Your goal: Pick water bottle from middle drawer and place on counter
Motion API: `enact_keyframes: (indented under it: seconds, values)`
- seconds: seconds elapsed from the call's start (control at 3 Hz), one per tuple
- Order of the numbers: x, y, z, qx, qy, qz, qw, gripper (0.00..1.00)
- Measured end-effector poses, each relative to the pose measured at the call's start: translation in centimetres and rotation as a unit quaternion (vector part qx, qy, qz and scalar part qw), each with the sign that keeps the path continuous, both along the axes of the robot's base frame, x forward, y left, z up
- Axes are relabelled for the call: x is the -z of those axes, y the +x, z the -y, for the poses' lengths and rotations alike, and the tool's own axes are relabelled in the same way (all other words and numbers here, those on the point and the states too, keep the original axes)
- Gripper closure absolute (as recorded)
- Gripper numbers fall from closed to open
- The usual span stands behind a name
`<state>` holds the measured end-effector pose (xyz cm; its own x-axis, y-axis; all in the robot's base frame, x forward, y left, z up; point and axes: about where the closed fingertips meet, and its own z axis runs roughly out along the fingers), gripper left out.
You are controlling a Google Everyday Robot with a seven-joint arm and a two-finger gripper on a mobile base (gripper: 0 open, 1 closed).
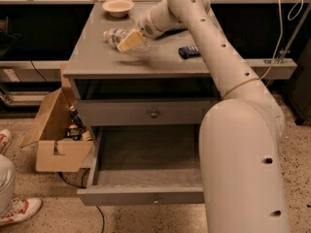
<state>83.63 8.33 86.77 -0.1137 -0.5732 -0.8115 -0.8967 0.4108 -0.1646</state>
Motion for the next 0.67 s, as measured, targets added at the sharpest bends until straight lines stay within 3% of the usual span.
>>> enact_keyframes:
  seconds: [0.33,0.67]
  values:
    - [-2.8,-1.0,2.5,0.012,0.022,0.035,0.9991,0.00]
    - [-7.7,-4.2,5.7,0.032,0.059,0.097,0.9930,0.00]
